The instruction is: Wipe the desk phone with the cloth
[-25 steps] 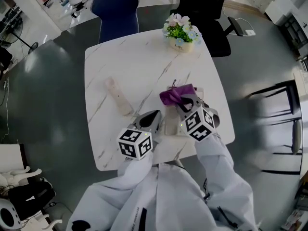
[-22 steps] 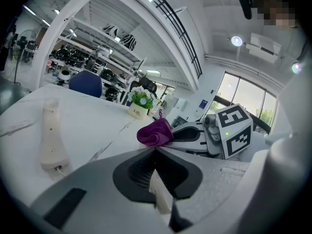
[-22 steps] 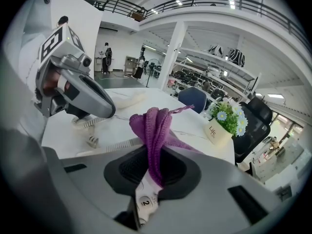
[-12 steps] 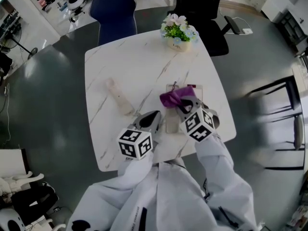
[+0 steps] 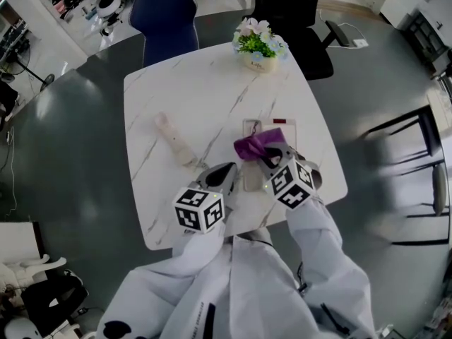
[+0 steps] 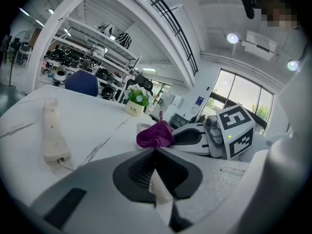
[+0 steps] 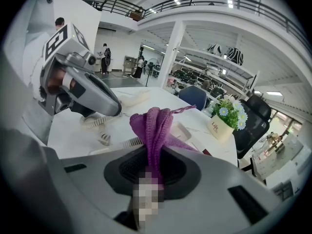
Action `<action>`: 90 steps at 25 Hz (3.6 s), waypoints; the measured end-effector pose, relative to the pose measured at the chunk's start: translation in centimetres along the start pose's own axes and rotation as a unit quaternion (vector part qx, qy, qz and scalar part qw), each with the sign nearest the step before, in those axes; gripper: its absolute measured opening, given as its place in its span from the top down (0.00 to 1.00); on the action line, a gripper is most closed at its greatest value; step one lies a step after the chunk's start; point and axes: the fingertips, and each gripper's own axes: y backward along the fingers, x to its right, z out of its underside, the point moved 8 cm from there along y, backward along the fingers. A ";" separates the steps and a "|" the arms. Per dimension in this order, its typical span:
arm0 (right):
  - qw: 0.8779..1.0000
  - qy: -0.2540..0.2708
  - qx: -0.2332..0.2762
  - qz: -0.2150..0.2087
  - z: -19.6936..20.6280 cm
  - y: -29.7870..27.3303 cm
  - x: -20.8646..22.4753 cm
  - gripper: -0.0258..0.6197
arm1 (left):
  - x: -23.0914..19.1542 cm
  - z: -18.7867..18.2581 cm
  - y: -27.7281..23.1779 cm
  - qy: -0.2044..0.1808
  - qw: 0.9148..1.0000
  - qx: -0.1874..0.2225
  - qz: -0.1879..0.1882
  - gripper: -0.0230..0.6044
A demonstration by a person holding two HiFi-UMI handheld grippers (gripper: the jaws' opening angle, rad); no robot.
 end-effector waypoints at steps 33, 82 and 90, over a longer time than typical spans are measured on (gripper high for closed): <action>0.994 0.023 -0.026 -0.101 3.2 2.5 -6.0 0.90 | 5.0 3.9 4.3 0.010 0.998 0.021 -0.063 0.97; 0.913 -0.296 0.265 -0.090 5.2 11.9 -4.1 0.90 | 7.9 -3.7 9.6 -0.105 0.984 0.140 -0.045 0.97; 0.879 -0.319 0.355 -0.019 4.5 14.8 -1.3 0.90 | 7.6 -5.3 10.8 -0.120 0.975 0.176 -0.059 0.97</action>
